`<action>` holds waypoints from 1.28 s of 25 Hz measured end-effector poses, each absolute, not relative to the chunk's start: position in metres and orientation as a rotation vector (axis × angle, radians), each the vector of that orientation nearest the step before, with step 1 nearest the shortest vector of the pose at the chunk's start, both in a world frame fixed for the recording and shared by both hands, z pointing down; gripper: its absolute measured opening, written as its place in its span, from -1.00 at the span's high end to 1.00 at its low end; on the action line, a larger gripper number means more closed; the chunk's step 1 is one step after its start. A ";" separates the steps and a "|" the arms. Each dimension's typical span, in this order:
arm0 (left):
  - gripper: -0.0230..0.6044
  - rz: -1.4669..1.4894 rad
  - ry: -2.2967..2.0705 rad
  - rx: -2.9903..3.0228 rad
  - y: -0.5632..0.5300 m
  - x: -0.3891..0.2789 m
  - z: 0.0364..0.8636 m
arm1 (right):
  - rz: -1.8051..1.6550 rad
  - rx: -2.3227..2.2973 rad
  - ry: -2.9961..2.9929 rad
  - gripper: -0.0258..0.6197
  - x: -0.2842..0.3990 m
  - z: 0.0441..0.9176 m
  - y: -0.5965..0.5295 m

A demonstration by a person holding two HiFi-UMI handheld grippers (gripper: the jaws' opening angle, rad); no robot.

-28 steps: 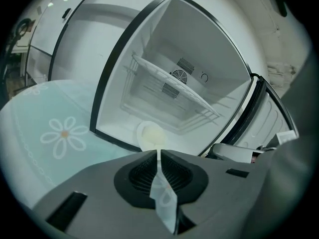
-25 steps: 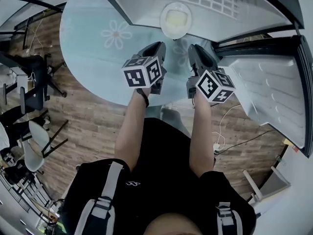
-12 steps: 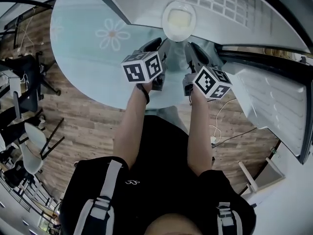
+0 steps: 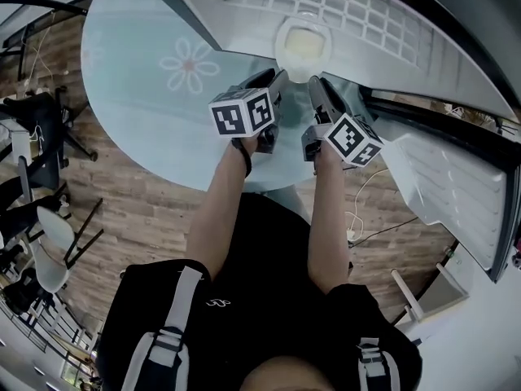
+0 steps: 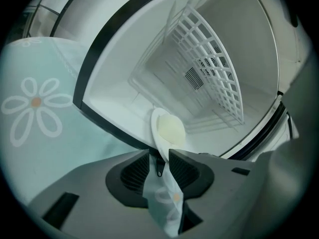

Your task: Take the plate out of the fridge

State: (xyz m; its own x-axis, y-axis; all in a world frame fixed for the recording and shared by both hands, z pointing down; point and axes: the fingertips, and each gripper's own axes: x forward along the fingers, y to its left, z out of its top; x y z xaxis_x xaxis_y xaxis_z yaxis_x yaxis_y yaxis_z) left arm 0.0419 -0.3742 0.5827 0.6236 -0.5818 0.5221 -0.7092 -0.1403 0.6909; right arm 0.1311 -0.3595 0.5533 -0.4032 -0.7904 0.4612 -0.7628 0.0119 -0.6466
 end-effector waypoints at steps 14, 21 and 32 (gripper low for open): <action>0.52 0.039 -0.998 1.768 -0.380 0.062 0.586 | -1.521 -1.607 2.051 0.66 0.139 0.575 -0.366; 0.68 0.013 -1.023 1.747 -0.380 0.057 0.574 | -1.553 -1.580 1.988 0.75 0.128 0.564 -0.363; 0.66 -0.038 -1.061 1.741 -0.383 0.057 0.567 | -1.534 -1.468 1.965 0.73 0.129 0.558 -0.366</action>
